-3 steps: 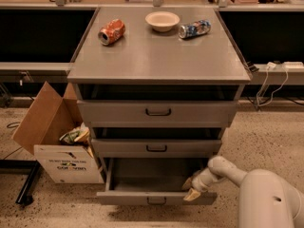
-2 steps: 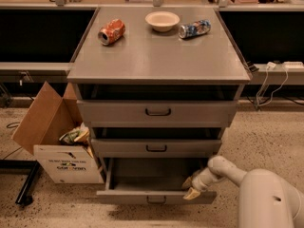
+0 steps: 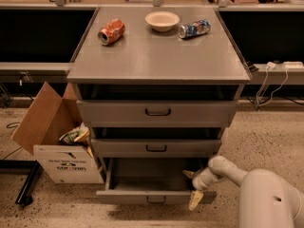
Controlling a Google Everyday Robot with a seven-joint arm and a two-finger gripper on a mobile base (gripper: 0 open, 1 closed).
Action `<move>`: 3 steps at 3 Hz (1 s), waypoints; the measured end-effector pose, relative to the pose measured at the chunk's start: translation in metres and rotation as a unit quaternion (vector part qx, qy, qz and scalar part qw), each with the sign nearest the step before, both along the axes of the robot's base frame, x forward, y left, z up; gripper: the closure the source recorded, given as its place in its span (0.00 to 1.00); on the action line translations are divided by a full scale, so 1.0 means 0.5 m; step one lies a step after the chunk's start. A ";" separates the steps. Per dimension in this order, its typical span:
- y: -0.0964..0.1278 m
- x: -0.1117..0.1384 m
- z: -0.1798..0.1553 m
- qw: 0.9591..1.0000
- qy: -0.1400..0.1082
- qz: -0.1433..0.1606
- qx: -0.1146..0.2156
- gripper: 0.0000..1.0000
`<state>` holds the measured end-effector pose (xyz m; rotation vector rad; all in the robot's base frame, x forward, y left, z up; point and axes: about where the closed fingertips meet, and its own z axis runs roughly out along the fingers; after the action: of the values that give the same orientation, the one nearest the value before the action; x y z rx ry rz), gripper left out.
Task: Open bottom drawer
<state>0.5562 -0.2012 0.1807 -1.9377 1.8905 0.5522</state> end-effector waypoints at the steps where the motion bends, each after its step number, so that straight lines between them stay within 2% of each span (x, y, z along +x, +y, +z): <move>1: 0.000 0.000 0.000 1.000 0.000 0.000 0.000 0.00; 3: 0.012 -0.112 -0.009 0.999 0.001 0.032 -0.012 0.00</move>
Offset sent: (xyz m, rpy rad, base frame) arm -0.0717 0.0060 -0.0065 -0.0283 -0.0029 0.0820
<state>0.5001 -0.1953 0.1761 -2.0195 1.8502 0.5537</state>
